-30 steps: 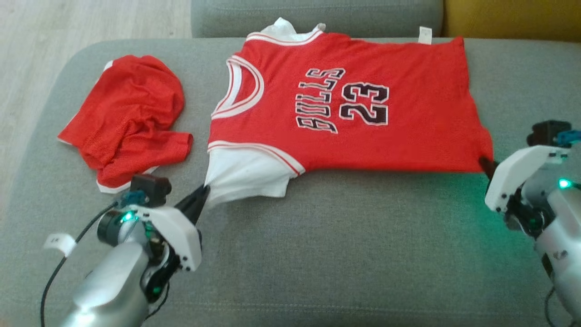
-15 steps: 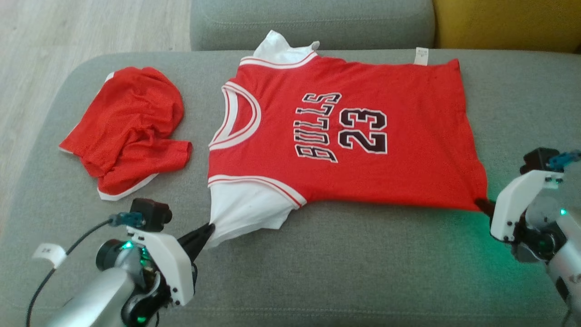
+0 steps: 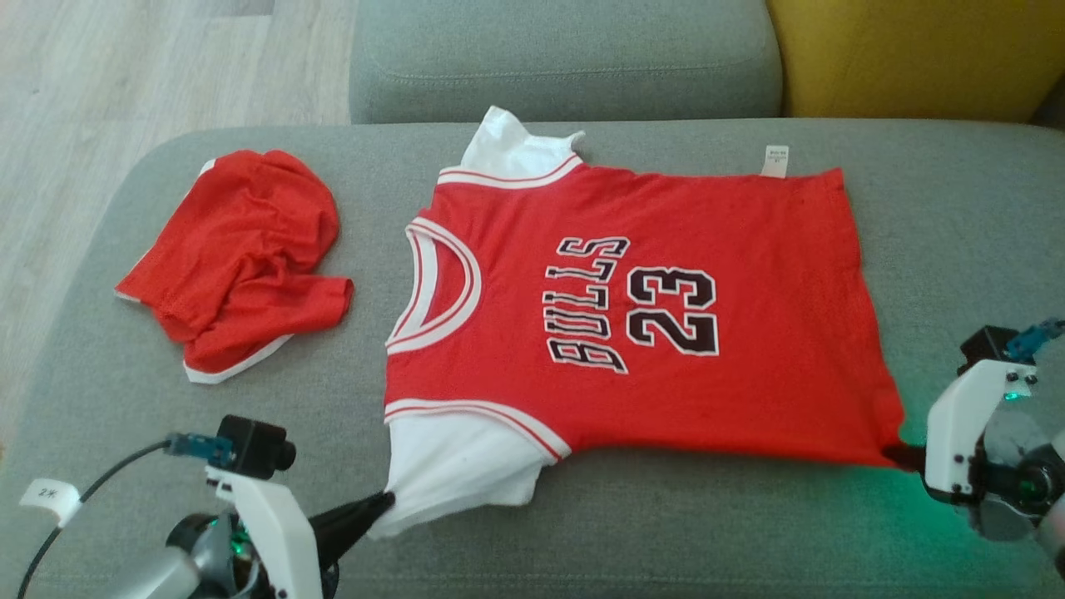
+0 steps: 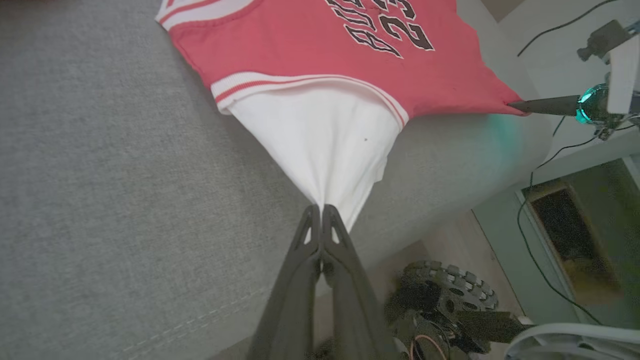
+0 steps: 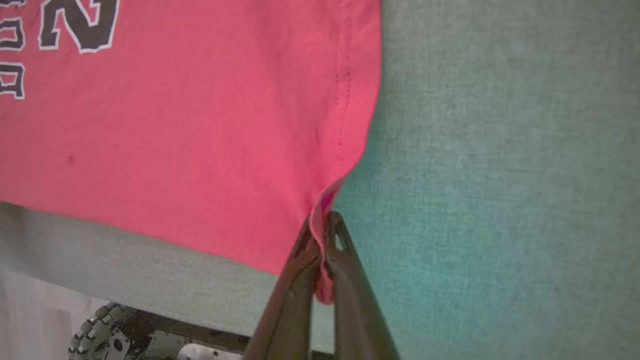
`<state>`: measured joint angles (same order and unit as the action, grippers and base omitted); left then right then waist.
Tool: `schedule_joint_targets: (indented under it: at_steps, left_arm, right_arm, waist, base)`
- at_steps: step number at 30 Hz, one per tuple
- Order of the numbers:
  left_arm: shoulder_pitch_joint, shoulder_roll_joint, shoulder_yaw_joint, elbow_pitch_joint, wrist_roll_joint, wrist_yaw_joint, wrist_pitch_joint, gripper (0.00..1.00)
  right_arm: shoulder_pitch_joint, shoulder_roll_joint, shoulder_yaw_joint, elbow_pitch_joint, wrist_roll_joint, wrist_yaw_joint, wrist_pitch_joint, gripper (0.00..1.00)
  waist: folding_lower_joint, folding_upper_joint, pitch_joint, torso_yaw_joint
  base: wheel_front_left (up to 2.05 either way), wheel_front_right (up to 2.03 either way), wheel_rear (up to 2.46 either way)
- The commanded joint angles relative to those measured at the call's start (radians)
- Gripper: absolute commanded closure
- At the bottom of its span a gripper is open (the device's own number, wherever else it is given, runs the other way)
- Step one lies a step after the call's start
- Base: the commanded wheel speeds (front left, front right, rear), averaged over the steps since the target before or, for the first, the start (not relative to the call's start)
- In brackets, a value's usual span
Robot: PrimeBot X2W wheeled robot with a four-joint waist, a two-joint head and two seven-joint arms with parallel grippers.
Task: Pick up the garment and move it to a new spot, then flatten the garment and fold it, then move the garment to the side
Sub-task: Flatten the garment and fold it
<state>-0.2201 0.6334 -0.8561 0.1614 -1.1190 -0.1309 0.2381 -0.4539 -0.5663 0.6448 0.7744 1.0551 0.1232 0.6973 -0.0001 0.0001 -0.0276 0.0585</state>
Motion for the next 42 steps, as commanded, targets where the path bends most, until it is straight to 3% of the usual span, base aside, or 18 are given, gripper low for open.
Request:
schedule_joint_targets:
  at_steps: [1, 12, 24, 32, 42]
  left_arm:
    - [-0.04, 0.052, 0.045, -0.036, -0.014, 0.0, 0.003, 1.0]
    - [0.004, 0.127, 0.015, -0.152, -0.112, 0.0, 0.076, 1.0]
    - [-0.083, 0.133, 0.07, -0.183, -0.118, 0.0, 0.054, 1.0]
    - [-0.208, 0.088, 0.109, -0.162, -0.131, 0.0, 0.056, 1.0]
    - [-0.387, -0.006, 0.11, -0.027, -0.109, 0.0, 0.064, 1.0]
  right_arm:
    - [0.007, -0.046, 0.01, -0.034, 0.013, 0.008, 0.015, 1.0]
    - [0.09, -0.122, 0.019, -0.166, 0.07, 0.008, 0.134, 1.0]
    - [0.022, -0.085, -0.064, -0.18, 0.047, 0.008, 0.11, 1.0]
    - [-0.072, -0.042, -0.121, -0.137, -0.004, 0.008, 0.112, 1.0]
    - [-0.201, 0.02, -0.165, -0.076, -0.074, 0.008, 0.045, 1.0]
  waist:
    - [0.0001, -0.0001, -0.002, 0.0]
    - [0.0001, -0.0001, -0.011, -0.014]
    - [0.0001, -0.0001, 0.017, -0.028]
    - [0.0001, -0.0001, 0.078, -0.029]
    - [0.0001, -0.0001, 0.193, -0.045]
  base:
    - [0.0, 0.0, 0.0]
    - [0.0, 0.0, 0.0]
    - [0.0, 0.0, 0.0]
    - [0.0, 0.0, 0.0]
    - [0.0, 0.0, 0.0]
